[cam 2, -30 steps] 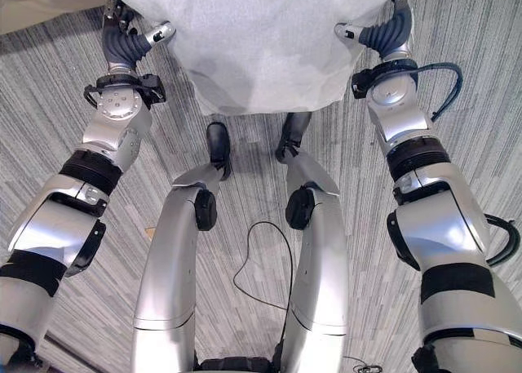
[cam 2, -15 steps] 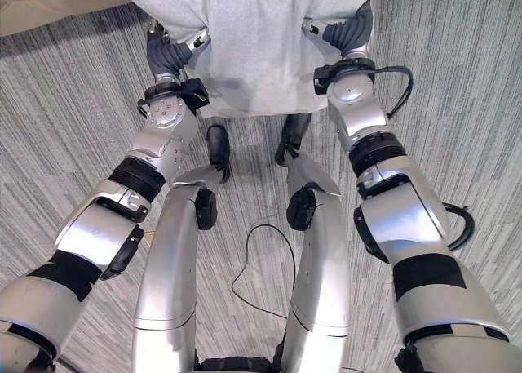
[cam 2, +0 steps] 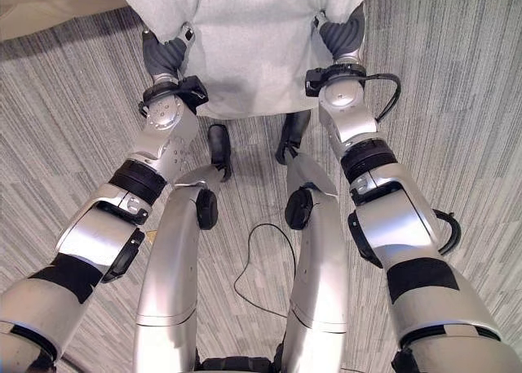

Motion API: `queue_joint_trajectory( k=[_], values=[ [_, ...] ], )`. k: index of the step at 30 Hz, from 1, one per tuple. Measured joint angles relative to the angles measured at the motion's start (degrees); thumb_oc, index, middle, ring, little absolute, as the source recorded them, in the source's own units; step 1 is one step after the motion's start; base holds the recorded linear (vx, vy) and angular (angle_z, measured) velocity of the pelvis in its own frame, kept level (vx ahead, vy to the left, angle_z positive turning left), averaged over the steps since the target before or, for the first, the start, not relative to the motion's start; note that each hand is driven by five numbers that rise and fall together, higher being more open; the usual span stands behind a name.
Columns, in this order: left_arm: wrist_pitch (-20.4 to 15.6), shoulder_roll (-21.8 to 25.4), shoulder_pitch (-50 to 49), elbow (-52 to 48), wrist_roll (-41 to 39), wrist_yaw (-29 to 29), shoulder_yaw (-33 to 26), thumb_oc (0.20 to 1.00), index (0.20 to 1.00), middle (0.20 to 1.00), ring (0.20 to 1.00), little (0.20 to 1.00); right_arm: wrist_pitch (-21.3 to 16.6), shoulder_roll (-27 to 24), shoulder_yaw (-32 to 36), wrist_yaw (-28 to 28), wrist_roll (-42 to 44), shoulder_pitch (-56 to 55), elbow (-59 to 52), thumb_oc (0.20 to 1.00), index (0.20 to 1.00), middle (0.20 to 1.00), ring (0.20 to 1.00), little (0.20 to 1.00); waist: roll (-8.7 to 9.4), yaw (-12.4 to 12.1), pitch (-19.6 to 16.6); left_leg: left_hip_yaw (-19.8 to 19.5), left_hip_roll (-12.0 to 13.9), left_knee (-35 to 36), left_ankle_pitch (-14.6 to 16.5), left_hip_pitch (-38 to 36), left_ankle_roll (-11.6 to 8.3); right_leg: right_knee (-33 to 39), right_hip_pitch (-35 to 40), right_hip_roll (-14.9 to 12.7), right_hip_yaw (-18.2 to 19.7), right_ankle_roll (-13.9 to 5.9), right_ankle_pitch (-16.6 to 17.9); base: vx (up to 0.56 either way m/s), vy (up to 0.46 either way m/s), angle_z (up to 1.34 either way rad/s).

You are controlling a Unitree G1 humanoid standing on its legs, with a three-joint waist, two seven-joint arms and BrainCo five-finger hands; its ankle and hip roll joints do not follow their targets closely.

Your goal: Pick up all the scattered cushions and arrange them neatly on the sofa.

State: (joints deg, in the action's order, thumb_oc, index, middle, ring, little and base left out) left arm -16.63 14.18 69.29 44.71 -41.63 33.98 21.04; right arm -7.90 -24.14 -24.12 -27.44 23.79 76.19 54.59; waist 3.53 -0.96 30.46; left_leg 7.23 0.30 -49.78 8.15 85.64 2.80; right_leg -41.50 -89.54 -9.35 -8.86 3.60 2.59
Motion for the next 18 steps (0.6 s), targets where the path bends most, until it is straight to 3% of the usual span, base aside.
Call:
queue_joint_trajectory(
  k=[2,3,6,7,8,9,10,16,18],
  values=[
    [0.14,0.05,-1.14,-1.50,-0.01,0.00,-0.98,0.200,0.200,0.200,0.200,0.200,0.19,-0.16,-0.33,0.37,-0.36,-0.17,-0.22,0.200,0.200,0.200,0.200,0.200,-0.02,0.12,0.00,0.30,-0.35,4.06,-1.53,-2.98,-0.18,3.55,2.68,0.23,-0.03,0.83,1.24,-0.11,-0.038,0.07],
    [0.14,-0.26,-6.97,-4.59,0.07,-0.04,-2.07,0.200,0.200,0.200,0.200,0.200,0.63,0.27,-1.51,0.94,-2.05,-5.09,-3.47,0.200,0.200,0.200,0.200,0.200,-0.10,0.26,-0.25,-0.20,-0.67,10.04,-3.46,-10.23,-0.85,8.83,9.81,0.84,-0.59,0.95,2.93,-0.10,-0.049,0.07],
    [0.13,-0.46,-15.52,-10.68,0.13,-0.77,-3.63,0.200,0.200,0.200,0.200,0.200,0.69,0.81,0.47,2.32,-2.91,-12.94,-9.76,0.200,0.200,0.200,0.200,0.200,-0.13,0.62,0.15,-1.40,-0.95,14.67,-4.15,-19.24,-1.48,12.21,18.78,1.24,-1.63,0.88,2.44,-0.01,-0.026,0.09],
    [-0.05,-0.65,-17.69,-11.10,0.16,-1.11,-3.63,0.200,0.200,0.200,0.200,0.200,0.65,1.10,0.48,2.61,-3.33,-15.43,-11.05,0.200,0.200,0.200,0.200,0.200,-0.12,0.65,-0.70,-1.71,-0.99,15.72,-4.16,-21.29,-1.72,12.99,20.73,1.42,-1.73,0.43,2.01,-0.01,-0.015,0.08],
    [-0.28,-1.11,-21.13,-11.70,0.30,-1.64,-3.59,0.200,0.200,0.200,0.200,0.200,0.36,1.60,0.42,2.92,-3.96,-19.51,-12.81,0.200,0.200,0.200,0.200,0.200,-0.17,0.75,-4.77,-2.29,-1.23,16.64,-3.74,-21.61,-2.12,13.40,20.95,1.39,-2.03,-0.56,1.17,-0.01,-0.044,0.05],
    [-0.30,-0.88,-23.17,-12.78,0.75,-2.31,-3.51,0.200,0.200,0.200,0.200,0.200,-0.30,1.94,1.19,3.44,-4.35,-22.36,-14.80,0.200,0.200,0.200,0.200,0.200,-0.34,0.60,-6.68,-3.01,-1.30,17.79,-3.59,-22.78,-2.10,14.01,21.97,1.53,-2.32,-2.09,0.42,-0.03,-0.066,0.03],
    [-0.31,-0.58,-24.76,-14.66,0.85,-2.66,-3.50,0.200,0.200,0.200,0.200,0.200,-0.64,2.27,1.92,3.58,-4.79,-24.06,-16.52,0.200,0.200,0.200,0.200,0.200,-0.36,0.54,-6.68,-3.27,-0.98,19.24,-4.14,-24.89,-2.11,14.59,24.07,1.67,-2.89,-3.67,0.42,0.02,-0.071,0.13],
    [-0.55,-0.19,-36.51,-23.07,2.96,-4.19,-5.59,0.200,0.200,0.200,0.200,0.200,-0.67,3.49,2.96,4.63,-8.69,-34.64,-26.92,0.200,0.200,0.200,0.200,0.200,-0.89,-1.15,-6.29,-5.00,-1.18,28.07,-5.98,-42.93,-3.69,19.92,40.79,2.85,-4.00,-1.35,0.14,0.02,-0.041,0.06],
    [-0.94,-1.67,-41.70,-23.45,2.98,-5.23,-5.65,0.200,0.200,0.200,0.200,0.200,-0.83,5.06,3.00,4.74,-9.00,-39.79,-28.61,0.200,0.200,0.200,0.200,0.200,-1.61,-1.62,-6.87,-6.03,-1.17,33.51,-6.96,-53.29,-4.07,24.17,50.78,3.59,-4.85,-1.13,0.27,0.11,-0.089,0.10]
  ],
)
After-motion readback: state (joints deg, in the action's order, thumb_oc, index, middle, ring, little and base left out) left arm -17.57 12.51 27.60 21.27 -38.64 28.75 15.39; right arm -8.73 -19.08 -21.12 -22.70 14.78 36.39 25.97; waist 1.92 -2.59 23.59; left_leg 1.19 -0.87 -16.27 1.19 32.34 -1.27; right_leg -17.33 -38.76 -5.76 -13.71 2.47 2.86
